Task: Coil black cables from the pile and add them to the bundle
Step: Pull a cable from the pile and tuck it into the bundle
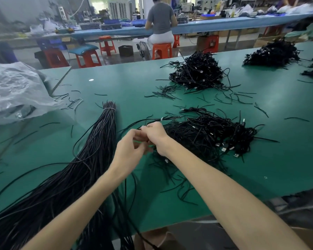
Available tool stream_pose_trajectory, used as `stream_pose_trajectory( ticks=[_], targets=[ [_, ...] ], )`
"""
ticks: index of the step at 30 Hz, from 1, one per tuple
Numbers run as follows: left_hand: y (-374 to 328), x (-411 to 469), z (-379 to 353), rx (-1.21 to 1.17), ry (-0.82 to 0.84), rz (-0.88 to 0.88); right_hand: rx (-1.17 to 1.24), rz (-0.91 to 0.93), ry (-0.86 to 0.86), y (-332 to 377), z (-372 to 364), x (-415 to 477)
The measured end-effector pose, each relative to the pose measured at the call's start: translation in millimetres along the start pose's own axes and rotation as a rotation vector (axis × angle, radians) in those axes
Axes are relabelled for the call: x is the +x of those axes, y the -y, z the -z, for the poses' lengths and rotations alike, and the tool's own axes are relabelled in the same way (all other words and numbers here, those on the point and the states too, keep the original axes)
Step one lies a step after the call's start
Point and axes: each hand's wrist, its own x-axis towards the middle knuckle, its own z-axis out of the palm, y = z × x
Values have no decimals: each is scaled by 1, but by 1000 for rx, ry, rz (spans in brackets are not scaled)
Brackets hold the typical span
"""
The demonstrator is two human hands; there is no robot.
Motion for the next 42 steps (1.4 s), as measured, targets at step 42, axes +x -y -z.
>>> stream_pose_trajectory(
  ticks=[42],
  targets=[
    [40,152,1,134,183,-5,-65,397,-36,-20,52,23]
  ],
)
